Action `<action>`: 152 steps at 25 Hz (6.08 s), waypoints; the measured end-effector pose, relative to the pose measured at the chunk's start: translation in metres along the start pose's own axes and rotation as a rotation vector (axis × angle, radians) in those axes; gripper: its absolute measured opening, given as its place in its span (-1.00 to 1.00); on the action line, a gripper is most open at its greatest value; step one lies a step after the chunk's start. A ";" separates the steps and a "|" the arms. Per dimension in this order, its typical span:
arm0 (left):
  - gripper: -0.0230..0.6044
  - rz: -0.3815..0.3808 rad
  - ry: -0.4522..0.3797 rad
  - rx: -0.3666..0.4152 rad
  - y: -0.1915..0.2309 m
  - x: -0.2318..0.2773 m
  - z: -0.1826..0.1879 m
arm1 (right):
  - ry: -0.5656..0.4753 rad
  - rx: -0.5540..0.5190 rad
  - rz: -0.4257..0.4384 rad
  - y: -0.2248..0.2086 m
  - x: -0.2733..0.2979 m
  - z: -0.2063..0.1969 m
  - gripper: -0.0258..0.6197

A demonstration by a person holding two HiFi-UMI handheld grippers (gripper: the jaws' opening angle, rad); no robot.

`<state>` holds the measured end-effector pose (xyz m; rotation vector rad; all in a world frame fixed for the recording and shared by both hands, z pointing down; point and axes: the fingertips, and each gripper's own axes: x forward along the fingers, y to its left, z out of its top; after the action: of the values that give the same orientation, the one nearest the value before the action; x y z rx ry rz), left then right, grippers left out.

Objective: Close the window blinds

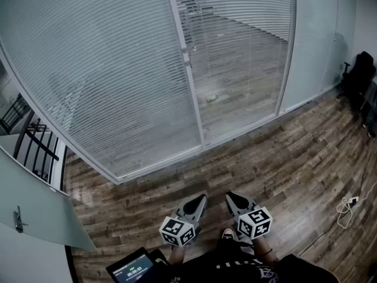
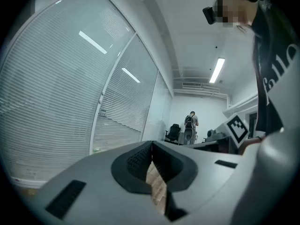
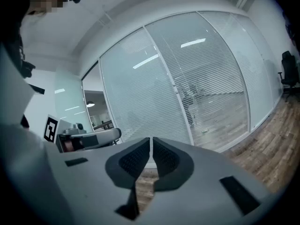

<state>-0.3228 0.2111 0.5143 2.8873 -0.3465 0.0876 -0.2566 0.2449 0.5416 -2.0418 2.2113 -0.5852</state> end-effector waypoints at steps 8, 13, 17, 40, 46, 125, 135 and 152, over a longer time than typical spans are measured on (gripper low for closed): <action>-0.91 0.020 -0.013 0.014 0.014 0.062 0.021 | -0.018 -0.020 0.029 -0.053 0.026 0.041 -0.82; -0.91 0.037 0.011 0.005 0.025 0.090 0.016 | 0.005 0.006 0.052 -0.079 0.047 0.042 -0.82; -0.91 0.061 0.028 0.005 0.045 0.108 0.020 | 0.020 0.024 0.071 -0.094 0.066 0.047 -0.82; -0.91 0.057 -0.067 0.015 0.307 0.350 0.130 | -0.013 -0.021 0.017 -0.273 0.330 0.187 -0.82; -0.91 0.051 -0.066 -0.007 0.356 0.403 0.149 | 0.005 -0.008 -0.006 -0.310 0.377 0.211 -0.82; -0.45 0.976 0.341 0.816 0.575 0.603 0.278 | 0.302 -0.089 0.496 -0.472 0.560 0.275 -0.82; -0.53 0.873 -0.125 0.148 0.583 0.594 0.280 | 0.307 -0.078 0.482 -0.472 0.560 0.266 -0.82; -0.53 0.676 -0.147 0.001 0.554 0.586 0.256 | 0.288 -0.056 0.414 -0.462 0.546 0.264 -0.82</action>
<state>0.1202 -0.5055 0.4389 2.6471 -1.3263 -0.0133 0.2006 -0.3650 0.5568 -1.5225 2.7330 -0.8147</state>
